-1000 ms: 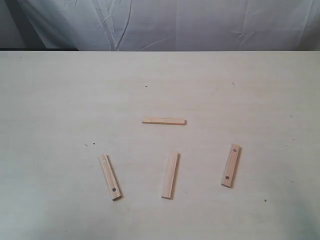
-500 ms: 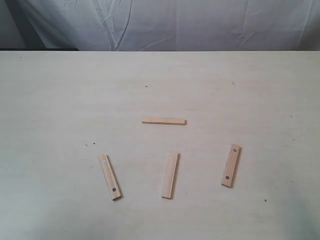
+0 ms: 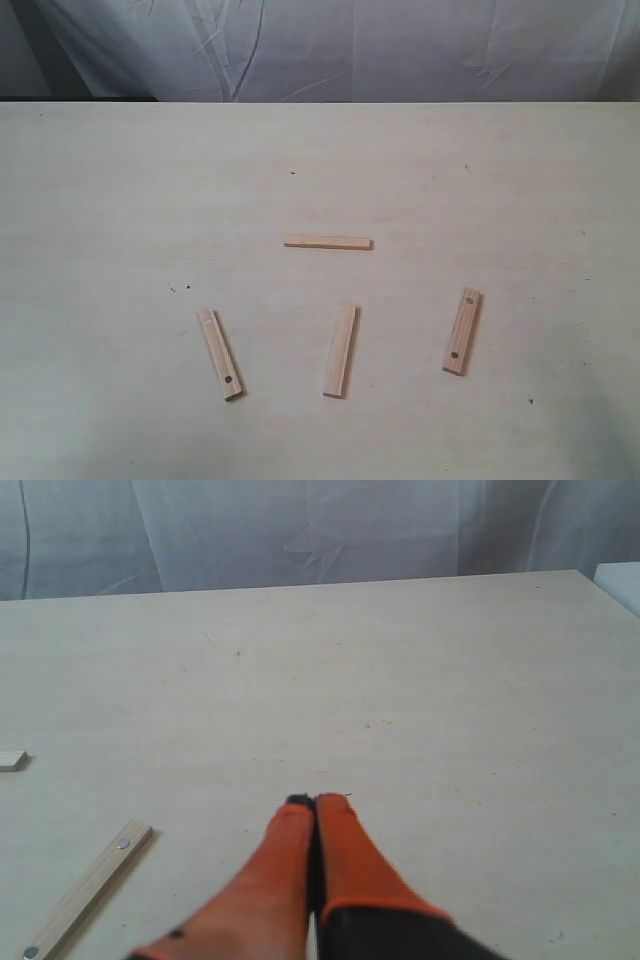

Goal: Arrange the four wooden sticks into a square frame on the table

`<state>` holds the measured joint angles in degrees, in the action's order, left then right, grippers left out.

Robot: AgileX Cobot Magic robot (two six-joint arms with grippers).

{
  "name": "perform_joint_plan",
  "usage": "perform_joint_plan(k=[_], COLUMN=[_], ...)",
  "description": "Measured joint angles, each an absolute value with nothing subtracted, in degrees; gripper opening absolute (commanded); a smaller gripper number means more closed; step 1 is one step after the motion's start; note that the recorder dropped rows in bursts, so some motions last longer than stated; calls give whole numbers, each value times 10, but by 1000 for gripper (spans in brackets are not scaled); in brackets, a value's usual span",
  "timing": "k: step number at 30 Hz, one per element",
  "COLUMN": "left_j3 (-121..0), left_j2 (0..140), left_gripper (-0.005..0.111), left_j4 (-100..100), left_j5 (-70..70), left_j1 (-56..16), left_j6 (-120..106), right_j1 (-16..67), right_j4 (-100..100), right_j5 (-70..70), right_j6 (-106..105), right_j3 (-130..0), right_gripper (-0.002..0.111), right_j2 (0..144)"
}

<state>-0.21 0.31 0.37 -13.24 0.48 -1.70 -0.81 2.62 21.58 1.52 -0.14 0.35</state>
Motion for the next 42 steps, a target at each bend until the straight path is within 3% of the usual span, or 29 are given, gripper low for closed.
perform_joint_plan(k=[13, 25, 32, 42], left_j3=[-2, -2, -113, -337], left_j2=[3, 3, 40, 272], left_gripper=[0, 0, 0, 0], left_j4=[0, -15, 14, 13], left_j5=[87, 113, -38, -360], left_j1=[5, 5, 5, 5], left_j6=[-17, 56, 64, -18], right_j1=[-8, -8, -8, -8], right_j4=[26, 27, 30, 30], right_j5=[216, 216, 216, 216], right_j6=[15, 15, 15, 15], right_j3=[-1, -1, -1, -1], right_gripper=[0, 0, 0, 0], right_j2=[3, 3, 3, 3])
